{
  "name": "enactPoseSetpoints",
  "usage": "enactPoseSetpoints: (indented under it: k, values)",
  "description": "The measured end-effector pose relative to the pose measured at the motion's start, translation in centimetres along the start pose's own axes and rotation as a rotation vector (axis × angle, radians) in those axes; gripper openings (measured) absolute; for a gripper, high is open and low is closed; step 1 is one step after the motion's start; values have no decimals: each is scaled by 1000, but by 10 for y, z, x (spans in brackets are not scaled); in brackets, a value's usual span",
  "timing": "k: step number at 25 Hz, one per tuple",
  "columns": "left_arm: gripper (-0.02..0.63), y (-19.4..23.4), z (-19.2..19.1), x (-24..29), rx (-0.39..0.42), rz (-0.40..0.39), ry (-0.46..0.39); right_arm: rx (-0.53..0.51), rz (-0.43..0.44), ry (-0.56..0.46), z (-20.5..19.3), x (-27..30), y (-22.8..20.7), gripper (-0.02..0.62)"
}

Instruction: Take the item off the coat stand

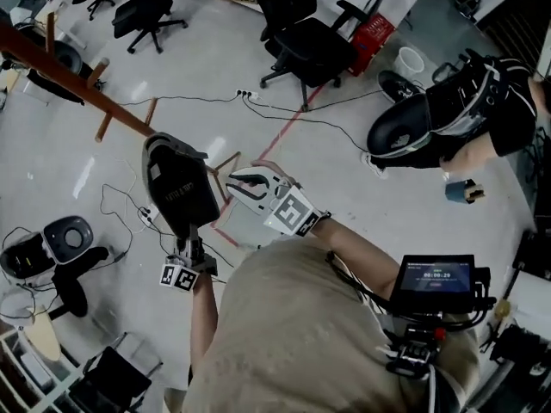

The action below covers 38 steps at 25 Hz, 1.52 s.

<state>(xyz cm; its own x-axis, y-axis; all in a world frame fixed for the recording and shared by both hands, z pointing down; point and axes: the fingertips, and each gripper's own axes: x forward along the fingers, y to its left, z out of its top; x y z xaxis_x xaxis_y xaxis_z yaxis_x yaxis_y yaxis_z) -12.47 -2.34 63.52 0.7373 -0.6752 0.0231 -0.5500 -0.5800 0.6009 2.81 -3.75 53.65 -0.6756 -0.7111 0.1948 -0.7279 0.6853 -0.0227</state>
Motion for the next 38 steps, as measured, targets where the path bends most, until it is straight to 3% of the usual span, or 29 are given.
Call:
enactPoseSetpoints:
  k: [5, 11, 18, 24, 28, 32, 36, 38]
  values:
    - [34, 4, 16, -8, 35, 60, -50, -42, 108, -28, 4, 25, 2, 66]
    - [34, 26, 36, -17, 43, 136, -133, -71, 161, -30, 13, 70, -5, 63]
    - [34, 26, 56, -31, 64, 151, -221, -86, 225, -65, 31, 92, 2, 57]
    - [34, 32, 72, -31, 65, 181, -300, -124, 181, -94, 48, 99, -15, 37]
    - [34, 28, 88, -34, 82, 187, -332, -50, 146, -139, 69, 86, -30, 25]
    - [34, 16, 153, -55, 70, 196, -432, 54, 172, -250, 118, 57, -36, 15]
    - [34, 12, 256, -76, 184, 259, -473, 133, 218, -319, 159, 38, -30, 14]
    - [34, 15, 295, -76, 170, 248, -486, 171, 262, -327, 170, 35, -23, 14]
